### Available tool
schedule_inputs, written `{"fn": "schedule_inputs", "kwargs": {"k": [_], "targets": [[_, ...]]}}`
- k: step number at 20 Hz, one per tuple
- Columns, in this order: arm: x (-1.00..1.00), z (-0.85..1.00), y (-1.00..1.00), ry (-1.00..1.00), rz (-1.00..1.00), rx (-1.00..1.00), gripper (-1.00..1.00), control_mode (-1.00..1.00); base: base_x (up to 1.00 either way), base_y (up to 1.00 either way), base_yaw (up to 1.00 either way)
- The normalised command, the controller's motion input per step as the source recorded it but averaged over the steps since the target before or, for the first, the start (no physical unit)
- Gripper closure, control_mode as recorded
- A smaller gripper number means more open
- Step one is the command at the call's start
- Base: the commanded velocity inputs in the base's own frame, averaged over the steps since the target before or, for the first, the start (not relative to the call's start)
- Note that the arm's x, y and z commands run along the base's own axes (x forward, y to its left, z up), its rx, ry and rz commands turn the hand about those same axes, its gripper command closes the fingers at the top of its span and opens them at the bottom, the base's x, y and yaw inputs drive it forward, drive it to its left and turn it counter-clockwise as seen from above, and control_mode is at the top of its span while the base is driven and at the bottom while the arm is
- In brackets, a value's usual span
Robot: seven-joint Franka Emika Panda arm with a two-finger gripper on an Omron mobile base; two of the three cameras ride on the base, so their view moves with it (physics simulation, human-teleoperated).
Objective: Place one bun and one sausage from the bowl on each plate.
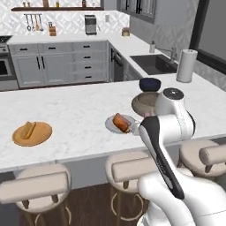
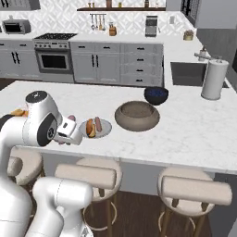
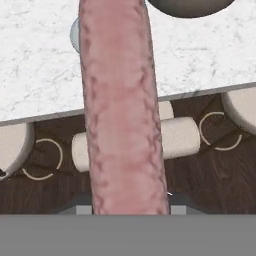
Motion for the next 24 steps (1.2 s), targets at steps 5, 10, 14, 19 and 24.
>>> {"fn": "schedule_inputs", "kwargs": {"k": [5,10,14,19,24], "targets": [[0.0,0.0,0.0,0.0,0.0,0.0,1.0,1.0,0.02,1.0,0.07],[0.0,0.0,0.0,0.0,0.0,0.0,1.0,1.0,0.25,1.0,-0.06],[0.0,0.0,0.0,0.0,0.0,0.0,1.0,1.0,0.47,0.67,-0.14],[0.0,0.0,0.0,0.0,0.0,0.0,1.0,1.0,0.54,0.62,-0.13],[0.0,0.0,0.0,0.0,0.0,0.0,1.0,1.0,0.37,0.73,-0.13]]}}
